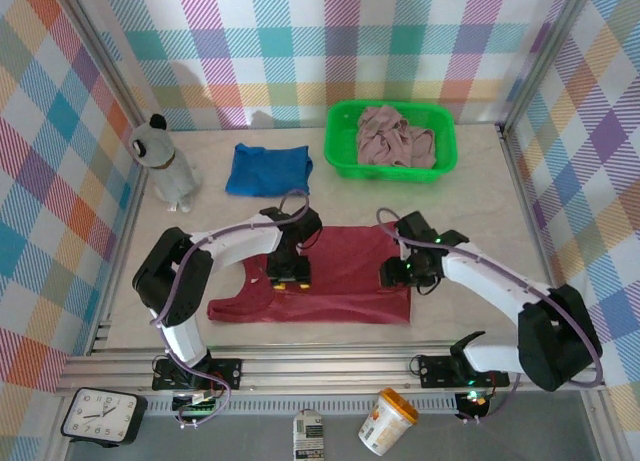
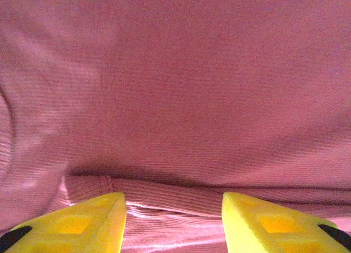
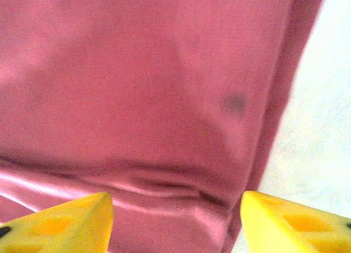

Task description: Fold and stack the tank tops

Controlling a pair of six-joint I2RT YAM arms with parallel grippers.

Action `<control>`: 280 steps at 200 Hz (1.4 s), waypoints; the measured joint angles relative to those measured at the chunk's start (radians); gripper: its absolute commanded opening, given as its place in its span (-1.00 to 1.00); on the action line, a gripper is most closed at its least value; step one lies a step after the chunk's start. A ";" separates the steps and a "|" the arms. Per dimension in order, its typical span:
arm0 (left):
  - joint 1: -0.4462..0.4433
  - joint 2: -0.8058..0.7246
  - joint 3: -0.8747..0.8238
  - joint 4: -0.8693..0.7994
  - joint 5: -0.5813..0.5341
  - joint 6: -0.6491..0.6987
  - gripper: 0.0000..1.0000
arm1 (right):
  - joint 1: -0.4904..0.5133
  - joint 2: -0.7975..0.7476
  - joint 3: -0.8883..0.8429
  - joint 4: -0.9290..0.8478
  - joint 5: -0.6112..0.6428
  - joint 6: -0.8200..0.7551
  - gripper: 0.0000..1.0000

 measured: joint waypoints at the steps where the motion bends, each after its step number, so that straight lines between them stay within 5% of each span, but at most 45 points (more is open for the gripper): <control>1: 0.002 0.001 0.005 -0.002 -0.001 0.002 0.00 | -0.003 -0.001 0.002 0.002 0.002 -0.002 0.50; 38: 0.103 0.089 0.236 -0.022 -0.043 0.094 0.02 | -0.132 -0.014 0.044 0.155 0.007 -0.111 0.62; 98: 0.250 0.276 0.452 -0.037 -0.053 0.246 0.03 | -0.283 0.249 0.160 0.286 -0.112 -0.195 0.37; 238: 0.302 0.424 0.568 -0.044 -0.047 0.385 0.05 | -0.323 0.484 0.201 0.472 -0.204 -0.061 0.01; 280: 0.316 0.424 0.569 -0.072 -0.083 0.406 0.05 | -0.328 0.505 0.218 0.497 -0.204 -0.041 -0.27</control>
